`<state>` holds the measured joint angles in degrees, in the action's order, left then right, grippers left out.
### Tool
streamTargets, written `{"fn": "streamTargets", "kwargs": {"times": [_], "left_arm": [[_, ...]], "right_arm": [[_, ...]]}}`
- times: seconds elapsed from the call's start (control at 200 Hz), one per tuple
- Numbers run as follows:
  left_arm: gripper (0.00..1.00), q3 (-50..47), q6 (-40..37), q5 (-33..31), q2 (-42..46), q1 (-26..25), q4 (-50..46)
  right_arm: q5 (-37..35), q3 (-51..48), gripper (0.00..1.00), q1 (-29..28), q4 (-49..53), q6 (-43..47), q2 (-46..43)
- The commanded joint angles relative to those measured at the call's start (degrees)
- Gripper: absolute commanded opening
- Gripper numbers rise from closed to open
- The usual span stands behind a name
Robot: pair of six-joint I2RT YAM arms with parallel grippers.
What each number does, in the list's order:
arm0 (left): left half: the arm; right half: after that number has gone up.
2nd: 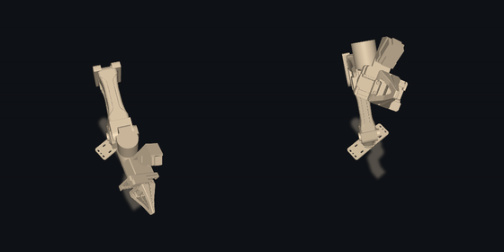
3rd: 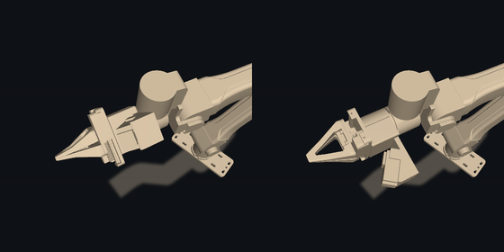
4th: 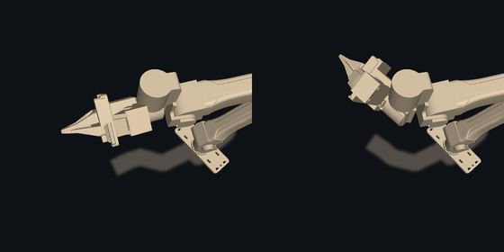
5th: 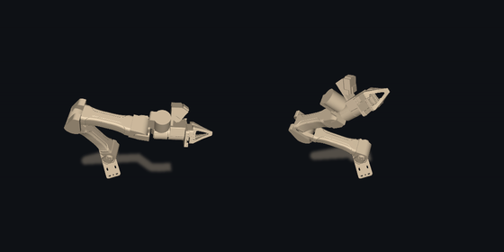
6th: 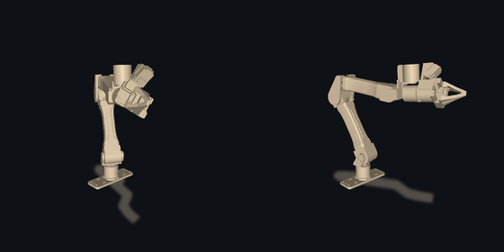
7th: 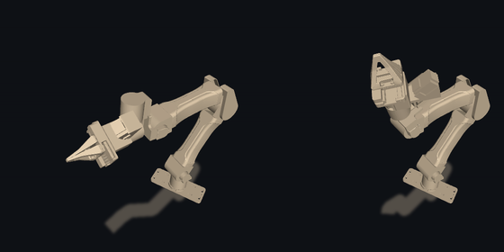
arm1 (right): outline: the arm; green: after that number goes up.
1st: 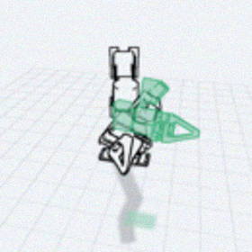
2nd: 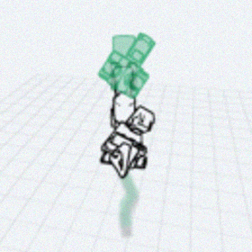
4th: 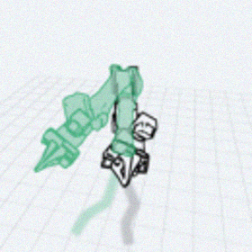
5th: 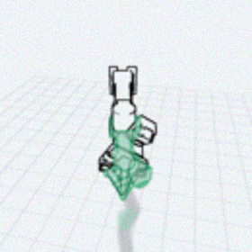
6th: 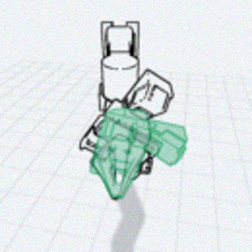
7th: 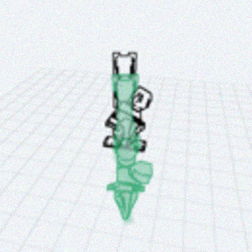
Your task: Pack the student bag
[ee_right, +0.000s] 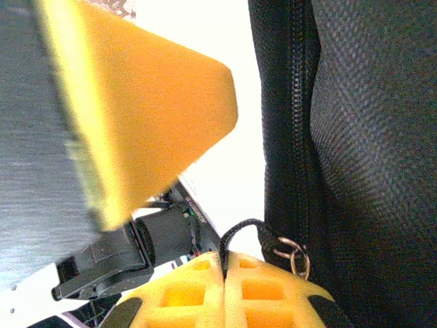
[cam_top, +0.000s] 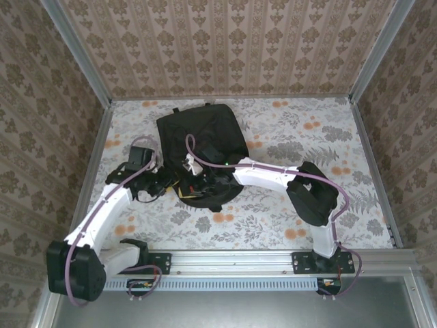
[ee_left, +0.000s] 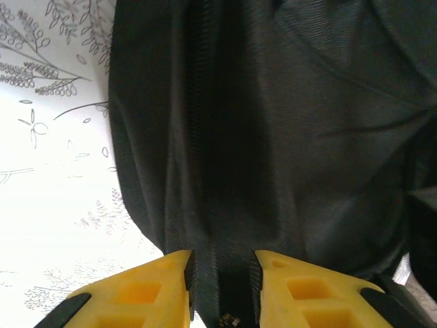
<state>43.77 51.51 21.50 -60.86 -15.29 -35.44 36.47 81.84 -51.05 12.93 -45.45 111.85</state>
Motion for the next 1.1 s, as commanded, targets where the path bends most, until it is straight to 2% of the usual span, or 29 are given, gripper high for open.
{"fn": "streamTargets", "kwargs": {"times": [0.0,0.47,0.635,0.875,1.095], "left_arm": [[0.31,-0.7,1.1,1.0,1.6,0.5,0.8],[0.35,-4.1,1.7,2.0,-1.5,0.0,3.5],[0.26,-4.5,1.1,1.2,-3.1,-0.3,4.8],[0.0,-3.2,-0.6,-0.7,-5.1,-0.2,4.3],[0.0,-1.8,-2.7,-3.6,-2.5,0.9,1.0]], "right_arm": [[0.5,-0.9,0.0,-0.1,-1.4,-0.8,-2.9],[0.3,-1.9,0.0,-0.1,-1.8,-0.9,-3.9],[0.3,-2.3,0.0,-0.1,-1.6,-0.6,-3.9],[-0.7,-3.6,0.0,0.0,1.9,2.2,-5.1],[-1.4,-5.4,0.0,0.4,5.9,5.2,-8.0]]}}
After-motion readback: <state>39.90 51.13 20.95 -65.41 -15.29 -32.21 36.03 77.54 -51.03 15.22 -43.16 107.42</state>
